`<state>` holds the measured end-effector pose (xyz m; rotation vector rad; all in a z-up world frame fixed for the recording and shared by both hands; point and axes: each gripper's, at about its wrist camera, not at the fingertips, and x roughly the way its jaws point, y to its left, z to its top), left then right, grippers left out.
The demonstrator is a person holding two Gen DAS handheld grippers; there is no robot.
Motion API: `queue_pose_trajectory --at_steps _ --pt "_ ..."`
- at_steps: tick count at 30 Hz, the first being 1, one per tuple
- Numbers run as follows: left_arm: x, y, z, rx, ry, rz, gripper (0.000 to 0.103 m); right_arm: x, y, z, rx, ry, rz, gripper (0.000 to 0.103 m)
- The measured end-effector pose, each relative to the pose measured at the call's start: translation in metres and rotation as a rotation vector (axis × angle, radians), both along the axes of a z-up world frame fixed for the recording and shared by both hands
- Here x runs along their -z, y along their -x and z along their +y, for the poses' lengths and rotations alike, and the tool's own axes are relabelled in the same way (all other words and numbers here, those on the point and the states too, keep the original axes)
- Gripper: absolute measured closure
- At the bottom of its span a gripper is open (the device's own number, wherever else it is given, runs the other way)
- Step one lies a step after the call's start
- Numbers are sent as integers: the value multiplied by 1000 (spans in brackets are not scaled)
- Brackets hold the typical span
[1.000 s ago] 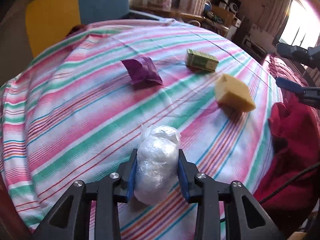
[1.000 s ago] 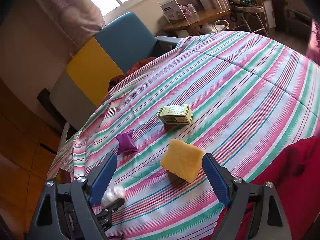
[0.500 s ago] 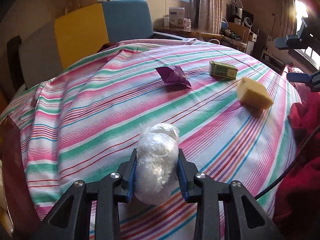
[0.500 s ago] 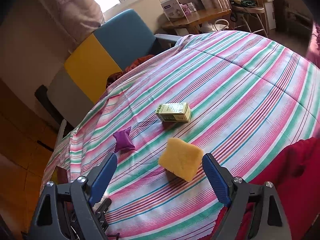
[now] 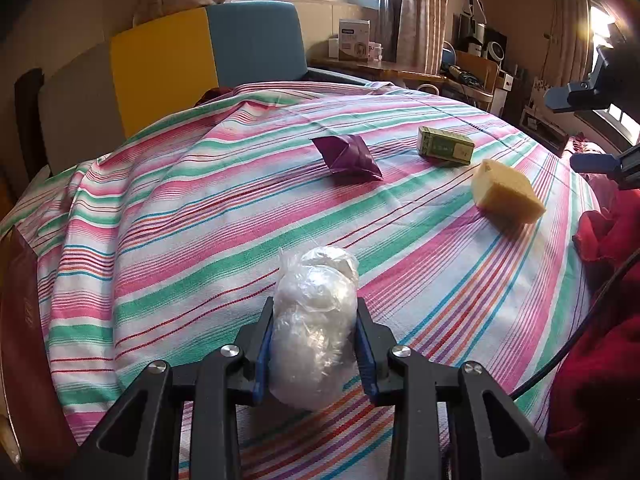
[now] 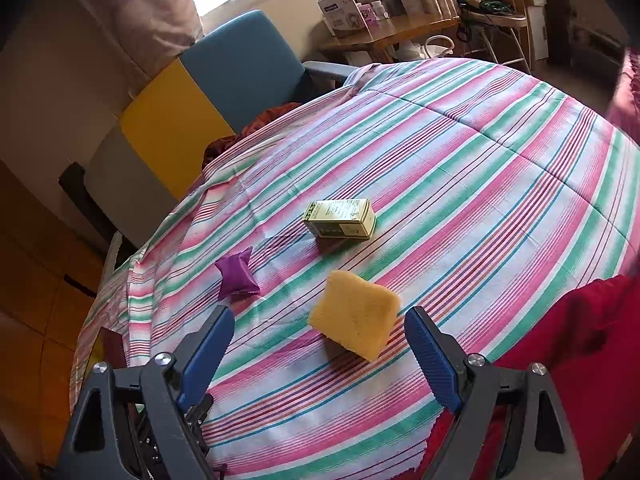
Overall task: Organize objects
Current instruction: 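Grasp the white plastic-wrapped bundle with the left tool, then grasp the small green-and-white printed box with the right tool while left holds the bundle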
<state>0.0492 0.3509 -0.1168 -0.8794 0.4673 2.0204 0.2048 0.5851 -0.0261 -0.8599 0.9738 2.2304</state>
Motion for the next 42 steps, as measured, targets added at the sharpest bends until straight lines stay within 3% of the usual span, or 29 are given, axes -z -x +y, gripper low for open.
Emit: queue_pose_trajectory --at_steps 11,20,24,27,36,42 --pt "0 -1 -1 -1 -4 1 68 3 3 2 7 16 -35 15" --pt "-1 2 -3 0 -14 -11 68 17 19 18 29 105 -111 15" --pt "-1 2 -3 1 -18 -15 68 10 46 33 26 77 -131 15" --pt "0 2 -3 0 -22 -18 68 8 73 50 39 46 -149 6" --pt "0 4 -4 2 -33 -34 67 43 144 93 83 22 -319 2" --pt "1 4 -4 2 -35 -36 67 63 165 100 78 23 -391 1"
